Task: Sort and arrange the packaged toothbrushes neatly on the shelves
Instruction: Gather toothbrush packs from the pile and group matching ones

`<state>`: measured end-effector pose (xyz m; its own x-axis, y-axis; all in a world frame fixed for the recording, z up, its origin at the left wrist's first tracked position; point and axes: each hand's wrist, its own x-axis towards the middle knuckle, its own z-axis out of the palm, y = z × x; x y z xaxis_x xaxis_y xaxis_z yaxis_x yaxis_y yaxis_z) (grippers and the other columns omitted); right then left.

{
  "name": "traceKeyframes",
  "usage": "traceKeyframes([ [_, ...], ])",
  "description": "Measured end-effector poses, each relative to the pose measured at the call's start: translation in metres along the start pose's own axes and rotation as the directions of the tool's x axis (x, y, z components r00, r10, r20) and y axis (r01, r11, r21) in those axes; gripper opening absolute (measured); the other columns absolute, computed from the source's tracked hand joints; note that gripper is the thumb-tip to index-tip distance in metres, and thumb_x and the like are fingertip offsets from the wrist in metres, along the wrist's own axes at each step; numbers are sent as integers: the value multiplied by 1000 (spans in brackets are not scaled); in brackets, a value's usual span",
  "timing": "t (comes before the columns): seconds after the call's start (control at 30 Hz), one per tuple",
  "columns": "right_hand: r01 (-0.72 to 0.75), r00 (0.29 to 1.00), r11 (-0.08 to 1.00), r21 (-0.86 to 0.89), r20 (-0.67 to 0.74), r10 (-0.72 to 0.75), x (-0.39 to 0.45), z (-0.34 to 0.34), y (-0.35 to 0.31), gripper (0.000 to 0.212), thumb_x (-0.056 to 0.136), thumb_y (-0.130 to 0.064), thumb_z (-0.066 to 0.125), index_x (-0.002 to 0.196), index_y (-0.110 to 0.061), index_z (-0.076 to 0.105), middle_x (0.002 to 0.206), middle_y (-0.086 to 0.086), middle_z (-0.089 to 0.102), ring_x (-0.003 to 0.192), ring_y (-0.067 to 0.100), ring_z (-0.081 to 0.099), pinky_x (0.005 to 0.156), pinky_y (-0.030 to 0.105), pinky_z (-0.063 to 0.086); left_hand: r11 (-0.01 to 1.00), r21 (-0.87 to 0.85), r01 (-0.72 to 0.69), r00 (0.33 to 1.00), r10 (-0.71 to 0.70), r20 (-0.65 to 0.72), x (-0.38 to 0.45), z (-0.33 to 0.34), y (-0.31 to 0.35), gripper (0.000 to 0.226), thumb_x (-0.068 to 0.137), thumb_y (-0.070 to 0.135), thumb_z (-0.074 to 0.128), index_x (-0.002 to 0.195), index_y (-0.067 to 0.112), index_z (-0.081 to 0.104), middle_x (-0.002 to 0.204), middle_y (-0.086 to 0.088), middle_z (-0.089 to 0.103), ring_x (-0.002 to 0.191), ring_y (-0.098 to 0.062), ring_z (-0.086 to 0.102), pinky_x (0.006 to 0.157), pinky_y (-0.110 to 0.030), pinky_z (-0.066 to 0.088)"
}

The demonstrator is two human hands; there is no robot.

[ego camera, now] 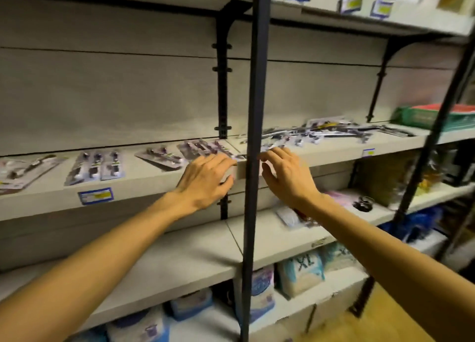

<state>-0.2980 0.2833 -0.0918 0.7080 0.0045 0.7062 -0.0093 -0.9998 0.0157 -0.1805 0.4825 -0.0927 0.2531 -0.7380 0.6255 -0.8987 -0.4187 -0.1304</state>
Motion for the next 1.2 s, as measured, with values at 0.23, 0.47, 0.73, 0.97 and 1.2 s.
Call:
traceKeyframes([
  [0.23, -92, 992, 991, -98, 81, 100, -41, -42, 97, 32, 95, -24, 55, 126, -18, 62, 120, 3, 66, 108, 25, 56, 83, 36, 47, 997, 44, -56, 990, 50, 130, 85, 29, 84, 38, 96, 41, 50, 128, 20, 55, 125, 0, 59, 108, -22, 60, 81, -36, 52],
  [0.47, -82, 990, 990, -113, 105, 94, -53, -21, 168, 31, 96, -26, 54, 126, -21, 62, 122, -2, 66, 109, 21, 57, 83, 33, 49, 990, 134, -53, 979, 25, 201, 156, 94, 101, 45, 93, 46, 51, 128, 18, 54, 128, -4, 53, 114, -25, 54, 87, -40, 49],
  [0.73, -7, 976, 989, -147, 215, 39, -5, 14, 283, 35, 97, -29, 52, 130, -22, 58, 122, -4, 65, 113, 18, 55, 90, 32, 50, 983, 108, 146, 942, -171, 287, 269, 187, 86, 49, 93, 48, 48, 131, 17, 52, 134, -9, 51, 120, -30, 51, 88, -43, 46],
  [0.97, -58, 975, 994, -88, 209, 75, 59, 60, 348, 36, 94, -27, 53, 129, -22, 57, 123, -3, 65, 114, 21, 55, 85, 34, 48, 961, 104, 256, 918, -276, 285, 307, 238, 56, 45, 95, 47, 49, 129, 19, 55, 134, -8, 54, 124, -30, 51, 94, -40, 43],
  [1.2, -132, 975, 987, 92, 193, 112, 121, 120, 359, 37, 94, -28, 56, 131, -22, 54, 130, 3, 61, 118, 25, 54, 92, 39, 48, 944, 129, 304, 930, -323, 175, 304, 258, 36, 40, 94, 54, 48, 117, 25, 62, 124, 3, 60, 116, -20, 53, 98, -38, 41],
])
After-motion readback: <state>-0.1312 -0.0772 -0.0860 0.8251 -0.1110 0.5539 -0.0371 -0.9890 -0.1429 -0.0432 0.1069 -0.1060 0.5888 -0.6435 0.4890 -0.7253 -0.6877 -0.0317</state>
